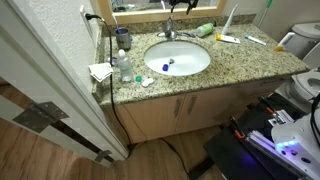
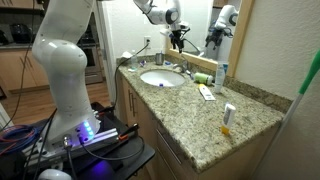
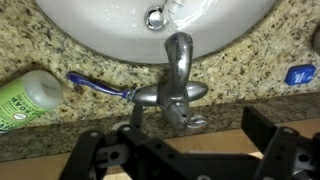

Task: Tilt the faucet handle down

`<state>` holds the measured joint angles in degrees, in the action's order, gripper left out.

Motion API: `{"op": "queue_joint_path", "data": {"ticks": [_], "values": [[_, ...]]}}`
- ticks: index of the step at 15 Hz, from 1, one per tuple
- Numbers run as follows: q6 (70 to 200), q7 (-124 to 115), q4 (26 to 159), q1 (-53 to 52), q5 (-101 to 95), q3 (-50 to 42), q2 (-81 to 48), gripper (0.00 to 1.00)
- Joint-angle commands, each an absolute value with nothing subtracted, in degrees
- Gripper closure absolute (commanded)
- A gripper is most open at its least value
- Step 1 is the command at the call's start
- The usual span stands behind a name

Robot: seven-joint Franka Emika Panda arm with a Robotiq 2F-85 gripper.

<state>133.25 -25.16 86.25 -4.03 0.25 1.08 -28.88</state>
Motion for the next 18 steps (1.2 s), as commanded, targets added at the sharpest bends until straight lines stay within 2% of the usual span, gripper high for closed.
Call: {"op": "queue_joint_path", "data": {"ticks": [1, 8, 18], "values": [[133.07, -24.6, 84.74, -5.12, 1.27, -0.09, -29.93, 0.0], [133.75, -21.2, 79.77, -4.57, 2.83, 0.97, -34.58, 0.0], [134.8, -30.46, 67.23, -10.77, -5.5, -6.45, -45.89, 0.0]]}}
